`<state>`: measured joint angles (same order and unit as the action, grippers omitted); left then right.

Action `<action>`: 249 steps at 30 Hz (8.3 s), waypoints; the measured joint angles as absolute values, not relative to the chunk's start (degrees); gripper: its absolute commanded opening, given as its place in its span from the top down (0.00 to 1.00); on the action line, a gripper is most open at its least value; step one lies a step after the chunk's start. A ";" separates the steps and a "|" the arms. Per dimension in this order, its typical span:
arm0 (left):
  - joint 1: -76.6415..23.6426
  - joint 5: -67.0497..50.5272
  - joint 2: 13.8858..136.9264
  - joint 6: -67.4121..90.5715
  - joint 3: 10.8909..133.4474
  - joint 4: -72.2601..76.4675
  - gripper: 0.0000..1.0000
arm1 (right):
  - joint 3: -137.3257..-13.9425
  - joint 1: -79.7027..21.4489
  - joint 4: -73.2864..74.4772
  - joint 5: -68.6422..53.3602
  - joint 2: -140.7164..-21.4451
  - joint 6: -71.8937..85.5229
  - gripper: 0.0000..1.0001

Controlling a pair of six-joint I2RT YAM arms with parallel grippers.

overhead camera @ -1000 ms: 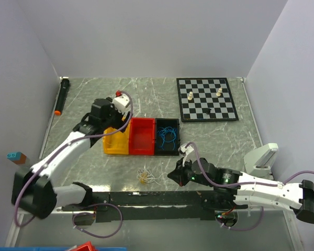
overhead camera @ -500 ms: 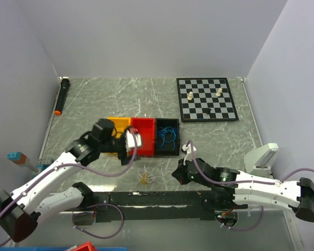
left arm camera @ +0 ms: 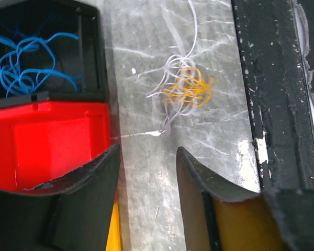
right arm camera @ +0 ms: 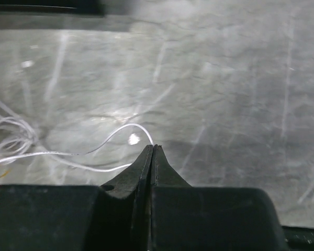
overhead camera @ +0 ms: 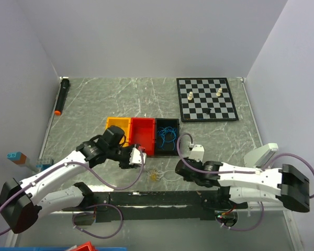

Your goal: Untangle the cables

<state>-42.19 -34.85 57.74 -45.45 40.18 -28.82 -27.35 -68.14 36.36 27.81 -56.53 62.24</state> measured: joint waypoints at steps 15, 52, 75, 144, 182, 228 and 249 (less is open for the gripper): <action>-53.60 -36.34 61.45 -46.78 37.17 -19.49 0.72 | -27.18 -59.33 33.17 22.52 -61.01 59.61 1.00; -63.00 -20.14 72.93 -48.36 33.34 -0.03 0.98 | -23.07 -54.65 26.09 14.09 -57.10 52.42 1.00; -62.54 -20.69 58.96 -25.76 55.18 -10.61 0.99 | -24.56 -53.47 25.15 15.90 -61.06 52.27 1.00; -59.16 -32.21 65.12 -67.33 42.39 -49.93 0.42 | -24.16 -64.25 16.73 5.30 -33.82 26.37 0.53; -65.36 -35.57 75.88 -69.65 34.39 -31.53 0.99 | -19.14 -62.46 13.28 7.75 -32.08 32.16 0.90; -64.16 -37.76 75.90 -63.79 41.34 -33.65 0.55 | -19.53 -61.23 9.98 6.44 -34.65 32.10 0.61; -66.63 -38.09 77.54 -60.16 42.13 -30.44 0.89 | -18.52 -61.10 10.79 8.25 -31.90 33.01 0.72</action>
<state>-66.63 -38.09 77.54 -60.16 42.13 -30.44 -18.52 -61.10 10.79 8.25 -31.90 33.01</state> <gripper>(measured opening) 0.122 0.266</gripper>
